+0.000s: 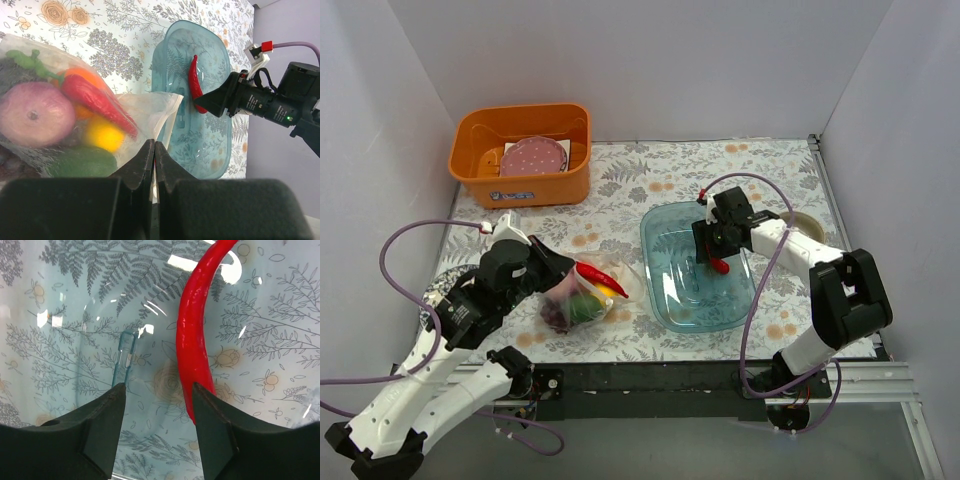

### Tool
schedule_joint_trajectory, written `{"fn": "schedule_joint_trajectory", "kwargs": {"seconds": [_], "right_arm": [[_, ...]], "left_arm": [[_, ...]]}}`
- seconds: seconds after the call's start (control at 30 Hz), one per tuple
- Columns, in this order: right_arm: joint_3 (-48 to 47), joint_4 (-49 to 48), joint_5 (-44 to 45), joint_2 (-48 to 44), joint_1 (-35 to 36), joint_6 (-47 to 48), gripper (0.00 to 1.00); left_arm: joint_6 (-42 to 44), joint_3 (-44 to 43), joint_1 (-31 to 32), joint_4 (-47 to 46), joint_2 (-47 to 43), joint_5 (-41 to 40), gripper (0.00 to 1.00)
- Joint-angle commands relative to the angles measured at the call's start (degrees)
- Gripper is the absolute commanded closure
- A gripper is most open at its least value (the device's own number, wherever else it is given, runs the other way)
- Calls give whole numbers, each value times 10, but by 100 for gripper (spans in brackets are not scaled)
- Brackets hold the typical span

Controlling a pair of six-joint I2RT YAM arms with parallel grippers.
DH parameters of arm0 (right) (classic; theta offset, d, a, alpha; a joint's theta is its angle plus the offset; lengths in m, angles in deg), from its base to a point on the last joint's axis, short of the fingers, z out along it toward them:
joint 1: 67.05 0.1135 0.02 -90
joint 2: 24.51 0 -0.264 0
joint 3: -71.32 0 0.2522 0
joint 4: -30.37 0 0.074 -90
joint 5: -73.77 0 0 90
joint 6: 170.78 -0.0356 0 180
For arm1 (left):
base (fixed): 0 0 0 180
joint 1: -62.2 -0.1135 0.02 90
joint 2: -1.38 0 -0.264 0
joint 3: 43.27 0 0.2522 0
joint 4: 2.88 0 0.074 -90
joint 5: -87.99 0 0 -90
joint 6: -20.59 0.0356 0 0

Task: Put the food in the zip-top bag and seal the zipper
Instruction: Pick up the fake vegetable from the bin.

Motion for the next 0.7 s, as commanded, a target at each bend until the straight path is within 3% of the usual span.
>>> {"fn": "schedule_joint_trajectory", "kwargs": {"seconds": [0.0, 0.67], "right_arm": [[5, -24, -17, 11, -8, 12, 38], [21, -69, 2, -13, -23, 13, 37]], "left_arm": [[-2, -1, 2, -24, 0, 0, 99], [-2, 2, 1, -10, -15, -7, 99]]}}
